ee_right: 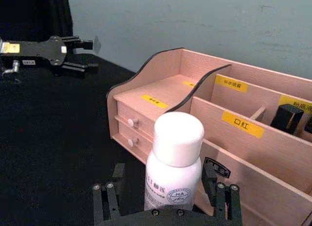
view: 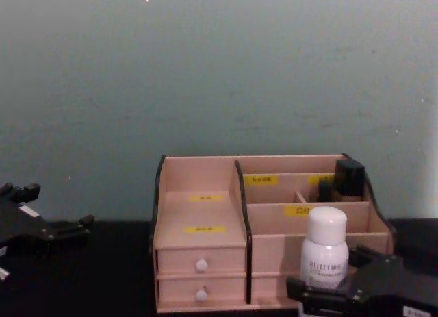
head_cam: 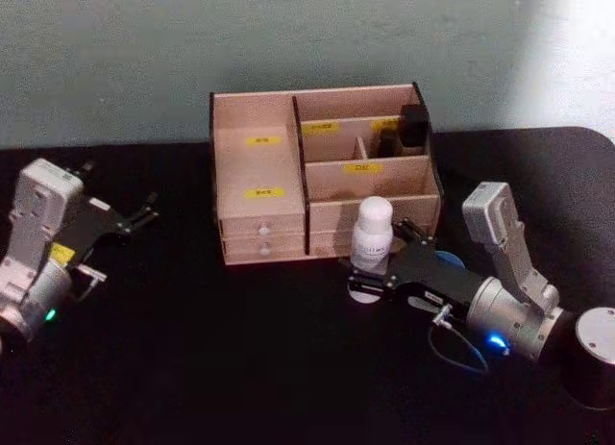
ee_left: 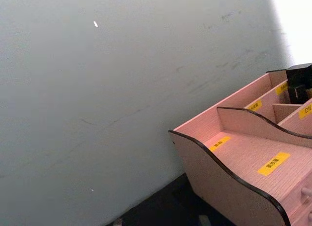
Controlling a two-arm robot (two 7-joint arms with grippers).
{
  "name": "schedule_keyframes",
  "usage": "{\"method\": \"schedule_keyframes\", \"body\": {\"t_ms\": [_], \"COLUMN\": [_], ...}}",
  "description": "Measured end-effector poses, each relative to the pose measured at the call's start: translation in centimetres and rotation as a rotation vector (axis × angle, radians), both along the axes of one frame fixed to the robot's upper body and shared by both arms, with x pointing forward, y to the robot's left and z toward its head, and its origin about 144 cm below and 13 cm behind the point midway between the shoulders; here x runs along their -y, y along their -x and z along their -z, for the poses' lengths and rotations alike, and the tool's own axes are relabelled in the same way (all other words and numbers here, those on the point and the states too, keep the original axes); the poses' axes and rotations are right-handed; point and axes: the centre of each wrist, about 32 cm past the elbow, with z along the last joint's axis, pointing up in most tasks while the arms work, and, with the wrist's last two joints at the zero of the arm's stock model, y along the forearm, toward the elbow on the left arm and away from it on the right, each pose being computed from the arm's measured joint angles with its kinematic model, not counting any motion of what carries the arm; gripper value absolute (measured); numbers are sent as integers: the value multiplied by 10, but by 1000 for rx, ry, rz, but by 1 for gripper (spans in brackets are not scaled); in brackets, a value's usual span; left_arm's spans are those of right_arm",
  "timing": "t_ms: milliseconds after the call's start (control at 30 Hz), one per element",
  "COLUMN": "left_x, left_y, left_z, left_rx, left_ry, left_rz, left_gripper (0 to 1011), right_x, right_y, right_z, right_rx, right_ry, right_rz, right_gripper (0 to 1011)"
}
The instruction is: Pick up the facial cleanser and watermelon frost from the table and place them into the tiered storage box.
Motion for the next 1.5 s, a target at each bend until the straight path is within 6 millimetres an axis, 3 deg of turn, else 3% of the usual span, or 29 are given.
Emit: {"method": "schedule_keyframes", "body": {"t_ms": [1500], "left_x": [0], "left_y": [0], "left_z": [0], "left_rx": [0], "left_ry": [0], "left_rz": [0], "left_gripper": [1001], "right_x": [2], "right_y": [-2], "right_z": [2], "right_rx": [-8], "right_ry": [12], "right_rz": [22], "right_gripper": [1002]}}
